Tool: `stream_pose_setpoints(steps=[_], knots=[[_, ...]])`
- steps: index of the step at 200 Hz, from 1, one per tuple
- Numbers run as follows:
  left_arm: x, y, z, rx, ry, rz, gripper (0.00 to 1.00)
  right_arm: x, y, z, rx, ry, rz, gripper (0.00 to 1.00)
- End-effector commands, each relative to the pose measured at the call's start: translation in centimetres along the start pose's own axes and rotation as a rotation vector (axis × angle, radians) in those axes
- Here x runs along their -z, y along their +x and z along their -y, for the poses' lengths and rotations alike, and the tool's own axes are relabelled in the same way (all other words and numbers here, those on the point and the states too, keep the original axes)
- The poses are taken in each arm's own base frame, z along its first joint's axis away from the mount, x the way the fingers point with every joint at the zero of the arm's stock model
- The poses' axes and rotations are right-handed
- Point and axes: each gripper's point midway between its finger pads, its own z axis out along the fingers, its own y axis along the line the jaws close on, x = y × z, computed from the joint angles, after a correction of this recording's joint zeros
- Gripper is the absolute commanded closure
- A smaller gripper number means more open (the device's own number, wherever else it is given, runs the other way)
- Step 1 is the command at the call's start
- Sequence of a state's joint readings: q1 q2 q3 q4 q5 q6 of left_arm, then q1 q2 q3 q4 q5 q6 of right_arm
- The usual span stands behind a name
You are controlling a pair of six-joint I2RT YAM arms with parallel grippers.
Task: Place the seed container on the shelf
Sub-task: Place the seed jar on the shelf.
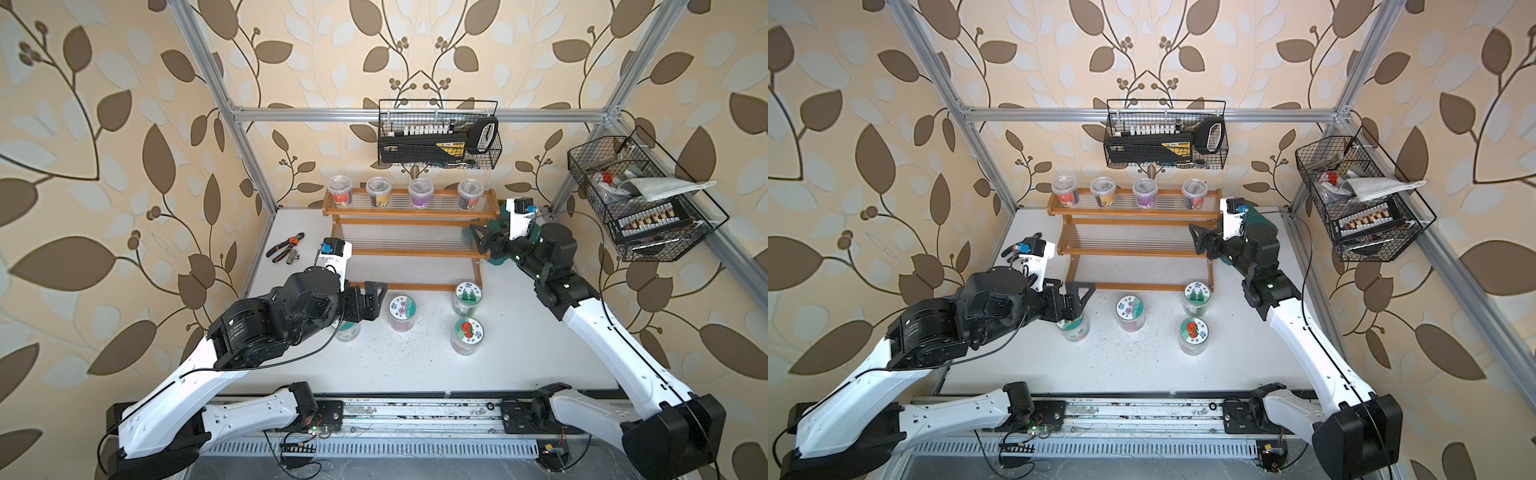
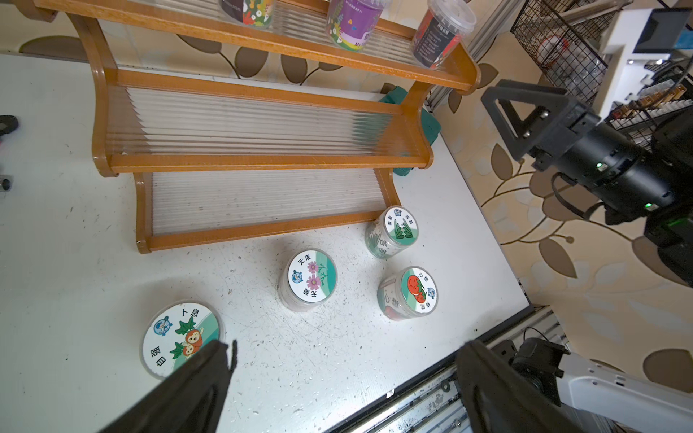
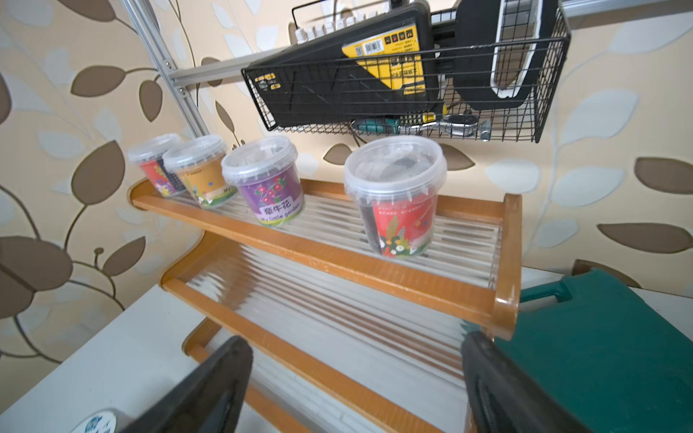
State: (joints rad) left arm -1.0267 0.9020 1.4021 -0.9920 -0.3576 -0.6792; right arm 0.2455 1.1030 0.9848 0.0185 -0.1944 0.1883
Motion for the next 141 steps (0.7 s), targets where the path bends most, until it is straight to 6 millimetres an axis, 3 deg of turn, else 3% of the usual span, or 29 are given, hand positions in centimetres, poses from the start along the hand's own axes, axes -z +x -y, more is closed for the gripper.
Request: stream_pose_setpoints(steps=[1,59,141], knots=[[0.5,0.0,-1.3,-0.012,-0.047,0.018,0.02,1.3,3.7,-0.5,-0.078,-0.032,-0.144,0.05],[0.9,0.9,-3.2,0.013,-0.117,0.009,0.02,3.4,6.9,-2.3,-0.222,-0.064,-0.338,0.01],[0.3,2.7,-5.8,0.051,-0.239,-0.025,0.02,4.6,10.0,-7.4,-0.126,-0.081,-0.405,0.01]])
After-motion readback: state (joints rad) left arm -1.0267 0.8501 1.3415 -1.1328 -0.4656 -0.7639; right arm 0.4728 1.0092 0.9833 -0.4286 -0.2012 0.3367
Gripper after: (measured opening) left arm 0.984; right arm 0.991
